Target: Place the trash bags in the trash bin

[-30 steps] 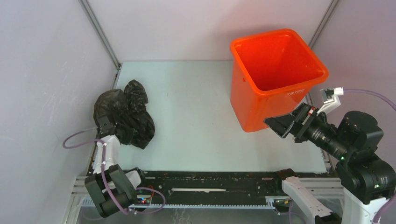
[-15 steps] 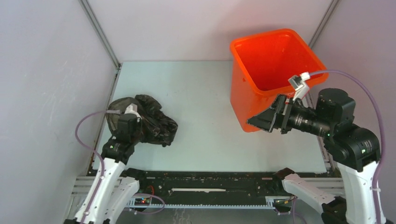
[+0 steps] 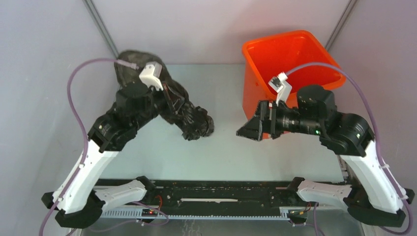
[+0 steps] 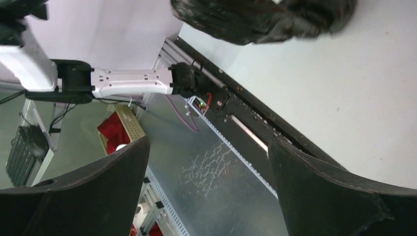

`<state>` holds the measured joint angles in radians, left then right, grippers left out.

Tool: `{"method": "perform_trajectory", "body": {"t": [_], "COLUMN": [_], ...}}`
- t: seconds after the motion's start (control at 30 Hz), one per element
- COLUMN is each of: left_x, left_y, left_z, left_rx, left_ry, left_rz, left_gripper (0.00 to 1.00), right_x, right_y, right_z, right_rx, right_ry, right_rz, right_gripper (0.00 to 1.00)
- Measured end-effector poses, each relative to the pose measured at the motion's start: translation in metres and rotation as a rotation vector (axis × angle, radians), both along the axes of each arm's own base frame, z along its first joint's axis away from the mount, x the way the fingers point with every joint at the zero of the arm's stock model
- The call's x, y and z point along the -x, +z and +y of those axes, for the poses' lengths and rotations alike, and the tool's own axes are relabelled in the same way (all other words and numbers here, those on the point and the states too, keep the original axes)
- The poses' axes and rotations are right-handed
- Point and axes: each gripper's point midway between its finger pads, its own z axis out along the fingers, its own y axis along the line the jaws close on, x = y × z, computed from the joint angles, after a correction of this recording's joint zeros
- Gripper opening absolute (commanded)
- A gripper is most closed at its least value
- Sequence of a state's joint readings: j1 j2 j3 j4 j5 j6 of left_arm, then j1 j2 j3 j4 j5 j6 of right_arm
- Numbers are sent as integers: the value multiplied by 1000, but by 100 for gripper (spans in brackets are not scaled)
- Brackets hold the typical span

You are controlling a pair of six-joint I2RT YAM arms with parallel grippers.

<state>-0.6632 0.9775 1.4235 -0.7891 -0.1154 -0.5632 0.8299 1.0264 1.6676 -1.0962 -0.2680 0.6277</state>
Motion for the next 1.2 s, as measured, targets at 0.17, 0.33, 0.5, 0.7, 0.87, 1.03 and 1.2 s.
{"method": "perform_trajectory", "body": {"t": [0.17, 0.33, 0.5, 0.7, 0.87, 1.03, 1.2], "left_x": [-13, -27, -25, -17, -14, -16, -17], "left_y": [57, 60, 26, 43, 56, 46, 32], "left_z": [-1, -12, -23, -44, -61, -77, -90], "left_rx": [-95, -164, -159, -72, -46, -58, -70], "left_ry": [-31, -88, -156, -257, -335, -402, -460], "left_rz": [-176, -322, -424, -573, -655, -647, -617], "left_gripper": [0, 0, 0, 0, 0, 0, 0], "right_x": [-27, -47, -79, -132, -173, -209, -228], "right_y": [13, 28, 51, 87, 109, 118, 109], "right_z": [9, -7, -14, 0, 30, 67, 97], "right_rx": [33, 32, -23, -142, -217, -258, -273], "right_ry": [-48, -156, -252, -311, -296, -238, -180], "right_rz": [-67, -145, -206, -253, -262, -274, -273], "right_gripper": [100, 100, 100, 100, 100, 95, 95]}}
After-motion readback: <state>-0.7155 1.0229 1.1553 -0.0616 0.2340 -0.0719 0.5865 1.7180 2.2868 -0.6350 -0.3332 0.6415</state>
